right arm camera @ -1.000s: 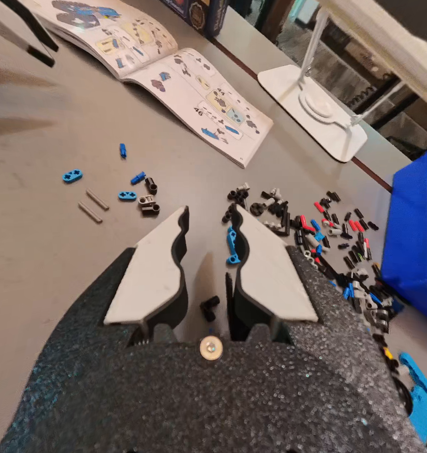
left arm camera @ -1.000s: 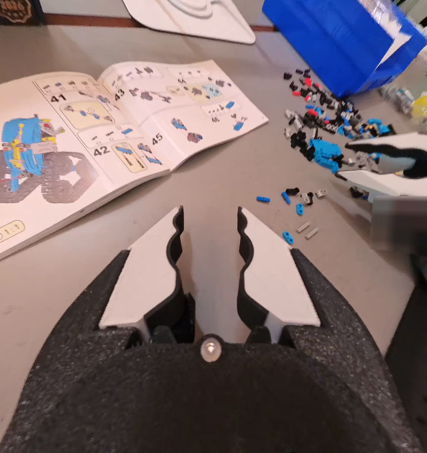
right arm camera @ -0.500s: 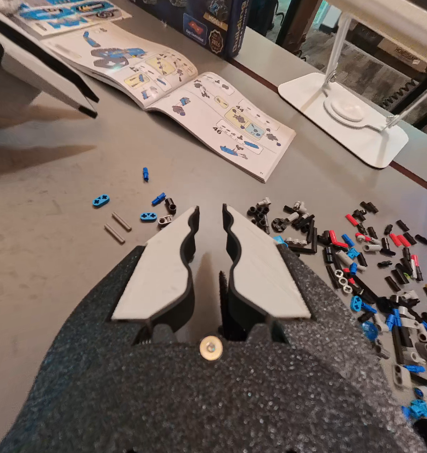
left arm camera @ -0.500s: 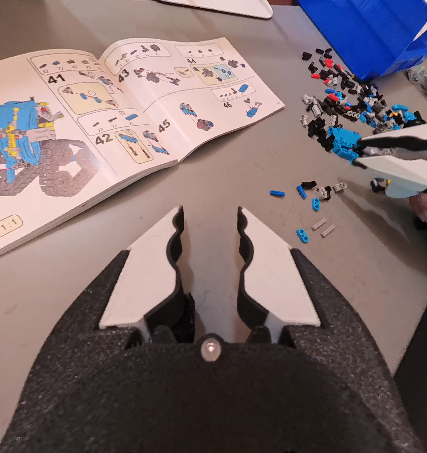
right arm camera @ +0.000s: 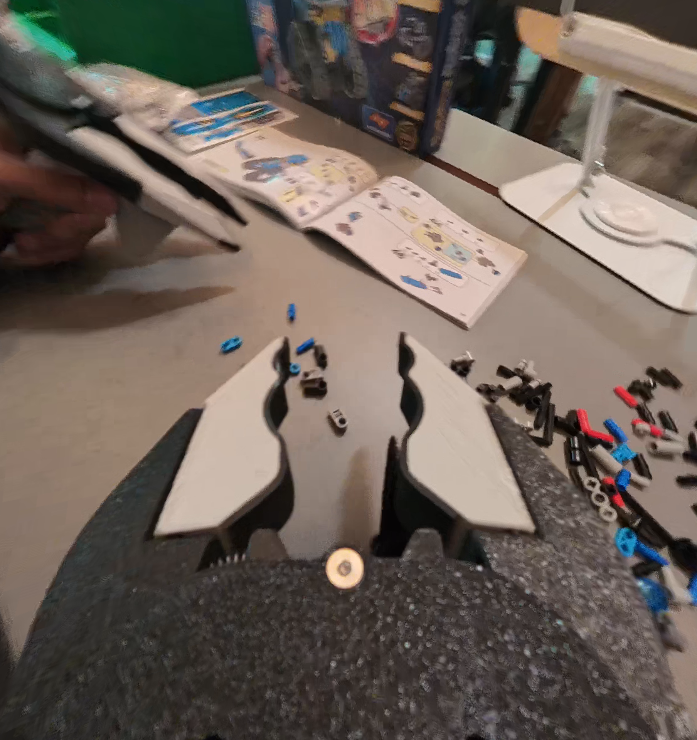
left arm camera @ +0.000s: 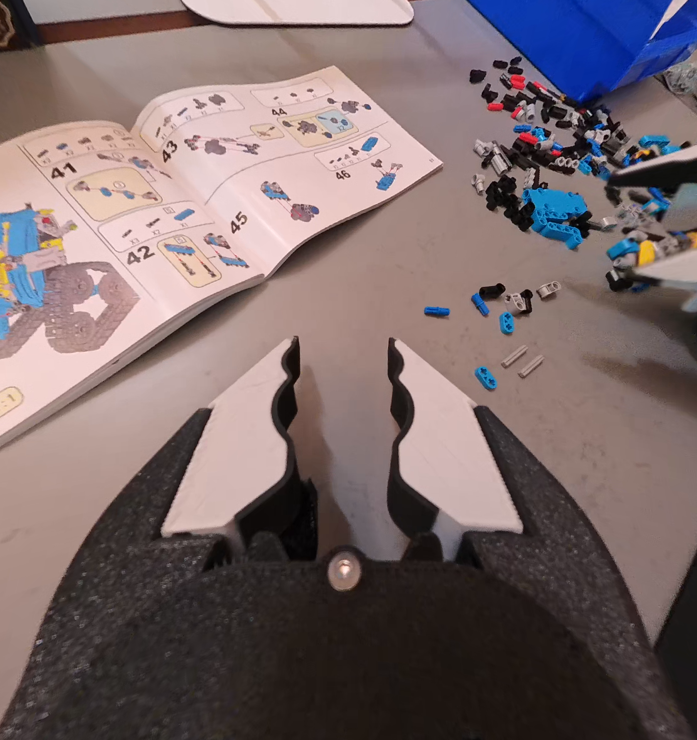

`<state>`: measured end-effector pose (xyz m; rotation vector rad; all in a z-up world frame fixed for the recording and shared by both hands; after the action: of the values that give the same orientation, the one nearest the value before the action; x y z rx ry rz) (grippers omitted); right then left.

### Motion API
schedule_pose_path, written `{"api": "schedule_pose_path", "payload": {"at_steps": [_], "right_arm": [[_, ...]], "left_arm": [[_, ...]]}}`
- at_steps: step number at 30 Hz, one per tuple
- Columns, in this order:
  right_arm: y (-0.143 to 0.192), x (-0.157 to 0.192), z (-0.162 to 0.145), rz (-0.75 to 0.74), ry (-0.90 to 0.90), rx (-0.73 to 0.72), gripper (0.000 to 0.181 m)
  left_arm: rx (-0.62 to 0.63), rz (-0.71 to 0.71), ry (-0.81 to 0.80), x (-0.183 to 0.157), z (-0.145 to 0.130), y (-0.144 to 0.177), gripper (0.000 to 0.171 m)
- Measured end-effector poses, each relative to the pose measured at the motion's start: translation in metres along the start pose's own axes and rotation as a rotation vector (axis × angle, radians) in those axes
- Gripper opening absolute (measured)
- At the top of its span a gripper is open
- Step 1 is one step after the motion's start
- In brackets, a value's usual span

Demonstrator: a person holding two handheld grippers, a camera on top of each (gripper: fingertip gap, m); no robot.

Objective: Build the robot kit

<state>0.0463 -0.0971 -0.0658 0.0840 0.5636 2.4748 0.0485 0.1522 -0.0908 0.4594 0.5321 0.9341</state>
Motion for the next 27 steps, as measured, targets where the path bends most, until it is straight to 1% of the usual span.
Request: {"api": "schedule_pose_path", "payload": {"at_steps": [1, 2, 4, 5, 6, 8, 9, 12, 15, 19, 23, 26, 27], "right_arm": [[0.008, 0.002, -0.001, 0.022, 0.066, 0.018, 0.052], [0.017, 0.004, -0.004, 0.028, 0.128, 0.024, 0.041], [0.027, 0.016, -0.014, 0.134, 0.188, 0.035, 0.039], [0.026, 0.016, -0.023, 0.138, 0.205, 0.091, 0.036], [0.022, 0.013, -0.03, 0.105, 0.213, 0.158, 0.038], [0.012, 0.009, -0.037, 0.077, 0.191, 0.239, 0.046], [0.008, 0.007, -0.037, 0.065, 0.18, 0.257, 0.046], [0.002, 0.003, -0.04, 0.075, 0.152, 0.285, 0.033], [-0.001, -0.004, -0.037, 0.086, 0.094, 0.27, 0.024], [-0.003, -0.009, -0.034, 0.107, 0.059, 0.256, 0.015], [-0.008, -0.008, -0.036, 0.148, 0.061, 0.28, 0.015], [-0.014, -0.009, -0.039, 0.14, 0.08, 0.314, 0.016], [-0.015, -0.011, -0.038, 0.127, 0.075, 0.308, 0.009]], "left_arm": [[-0.01, -0.002, -0.011, -0.001, 0.001, 0.002, 0.044], [-0.022, -0.012, -0.02, -0.003, 0.003, 0.004, 0.043], [-0.054, -0.041, -0.027, -0.006, 0.007, 0.01, 0.043], [-0.075, -0.06, -0.027, -0.007, 0.009, 0.012, 0.043], [-0.092, -0.083, -0.02, -0.009, 0.011, 0.015, 0.043], [-0.112, -0.137, 0.0, -0.012, 0.014, 0.017, 0.043], [-0.114, -0.165, 0.01, -0.014, 0.014, 0.018, 0.043], [-0.105, -0.222, 0.032, -0.018, 0.015, 0.018, 0.043], [-0.111, -0.235, 0.018, -0.022, 0.016, 0.02, 0.043], [-0.127, -0.252, -0.023, -0.029, 0.018, 0.022, 0.043], [-0.133, -0.3, -0.094, -0.042, 0.018, 0.024, 0.043], [-0.155, -0.355, -0.167, -0.055, 0.017, 0.025, 0.043], [-0.167, -0.382, -0.191, -0.059, 0.017, 0.026, 0.044]]}}
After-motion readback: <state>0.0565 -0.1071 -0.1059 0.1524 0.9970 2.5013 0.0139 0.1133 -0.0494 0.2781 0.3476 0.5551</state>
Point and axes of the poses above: each gripper's, where its closed fingertips meet, y back along the fingers, z out of its top, x = y × z across the jaws, the point moved 8 cm from there along y, back along the fingers
